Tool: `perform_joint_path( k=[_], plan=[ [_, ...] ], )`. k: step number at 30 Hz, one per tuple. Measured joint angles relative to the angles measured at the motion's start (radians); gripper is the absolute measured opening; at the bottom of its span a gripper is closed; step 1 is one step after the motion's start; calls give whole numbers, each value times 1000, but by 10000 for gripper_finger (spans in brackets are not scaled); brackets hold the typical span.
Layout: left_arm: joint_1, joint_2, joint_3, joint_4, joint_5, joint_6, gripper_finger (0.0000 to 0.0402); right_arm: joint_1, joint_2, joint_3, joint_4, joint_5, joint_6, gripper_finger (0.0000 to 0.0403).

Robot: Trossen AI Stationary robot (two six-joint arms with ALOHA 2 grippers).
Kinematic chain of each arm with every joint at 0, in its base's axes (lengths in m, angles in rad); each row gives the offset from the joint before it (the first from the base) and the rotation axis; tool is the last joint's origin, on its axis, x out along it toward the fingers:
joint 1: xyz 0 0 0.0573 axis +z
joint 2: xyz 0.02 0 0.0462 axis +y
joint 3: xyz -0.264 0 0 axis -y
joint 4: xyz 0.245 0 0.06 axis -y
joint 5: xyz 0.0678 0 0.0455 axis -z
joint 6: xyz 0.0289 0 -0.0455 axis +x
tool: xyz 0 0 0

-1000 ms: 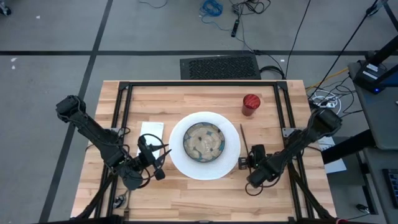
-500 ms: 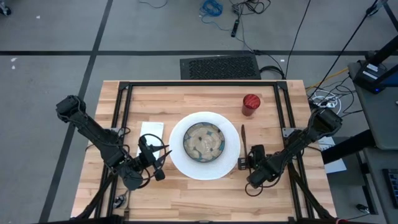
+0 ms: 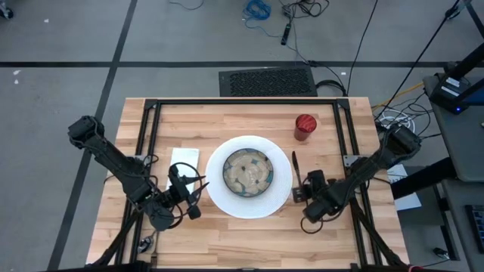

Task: Set table place
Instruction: Put the black knife to the right of the white placemat

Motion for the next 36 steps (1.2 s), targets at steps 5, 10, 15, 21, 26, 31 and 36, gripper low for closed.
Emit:
perform_joint_path(
  k=[5, 10, 15, 21, 26, 31, 36],
  plan=[
    [17, 0, 0, 0, 0, -1, 95, -80, 3, 2, 10, 1, -137, 109],
    [31, 0, 0, 0, 3, -1, 95, -211, 5, 2, 41, 64, -290, 89],
    [37, 0, 0, -4, 5, 0, 95, -337, 5, 2, 121, 43, -489, 53],
    [38, 0, 0, -9, 20, 0, 95, -432, 5, 2, 189, -77, -631, 4],
    [37, 0, 0, -8, 61, 0, 95, -444, 5, 2, 192, -134, -644, 3],
    [37, 0, 0, -8, 62, -1, 95, -444, 11, -6, 199, -150, -656, 1],
    [37, 0, 0, -8, 62, -1, 95, -444, 16, -66, 285, -165, -637, 1]
  ],
)
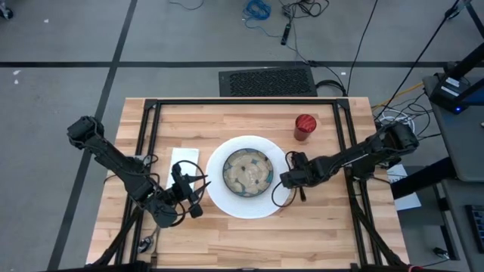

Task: Set table place
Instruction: Put the black knife to the right of the white placemat

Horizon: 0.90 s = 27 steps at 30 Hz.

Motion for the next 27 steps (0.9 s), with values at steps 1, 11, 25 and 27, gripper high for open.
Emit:
perform_joint_path(
  k=[1, 11, 25, 27],
  plan=[
    [0, 0, 0, 1, 0, 0, 95, 0, -2, -12, 17, 2, 4, 0],
    [0, 0, 0, 1, 0, 1, 95, 1, -2, -28, 2, 18, 40, 0],
    [0, 0, 0, 1, 0, 0, 95, 0, -1, -31, -19, 30, 40, 0],
    [0, 0, 0, 1, 0, 0, 95, 0, -1, -31, -19, 30, 40, 0]
  ],
)
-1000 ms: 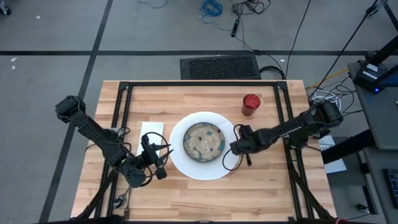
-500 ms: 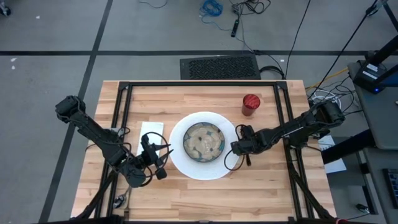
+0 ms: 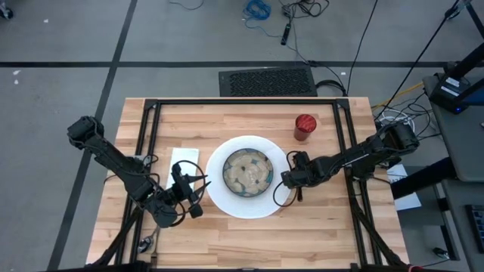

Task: Set table place
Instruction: Put the black knife to the right of the white placemat

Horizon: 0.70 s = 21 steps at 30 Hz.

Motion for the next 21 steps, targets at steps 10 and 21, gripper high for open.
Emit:
perform_joint_path(
  k=[10, 21],
  plan=[
    [0, 0, 0, 0, 0, 0, 95, 29, -33, 38, -13, -66, -9, 0],
    [0, 0, 0, 0, 19, -1, 95, 65, -32, 40, -81, -92, 60, 0]
  ],
)
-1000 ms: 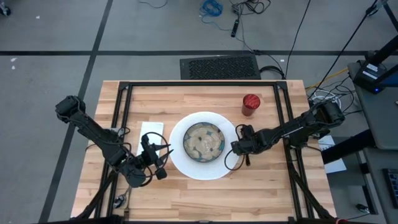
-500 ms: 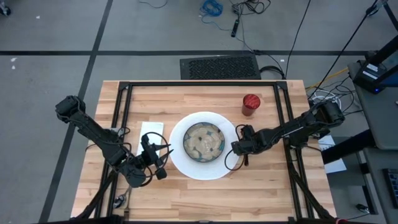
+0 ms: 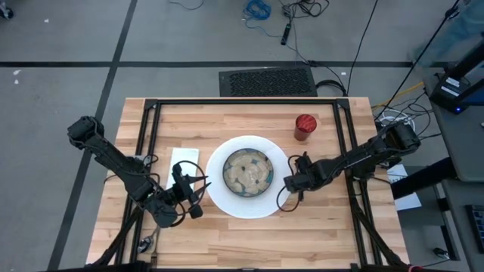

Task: Set table place
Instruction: Put the black knife to the right of the white placemat

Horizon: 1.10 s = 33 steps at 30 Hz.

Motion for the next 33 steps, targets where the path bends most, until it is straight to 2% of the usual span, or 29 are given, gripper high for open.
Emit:
perform_joint_path(
  k=[10, 21, 33],
  plan=[
    [0, 0, 0, 0, 2, 0, 95, 5, 0, 2, 13, -2, 1, 0],
    [0, 0, 0, 0, 2, 1, 95, 70, -3, 3, 64, -94, 40, 0],
    [0, 0, 0, 0, 2, 0, 95, 114, -3, 4, 62, -116, 86, 0]
  ],
)
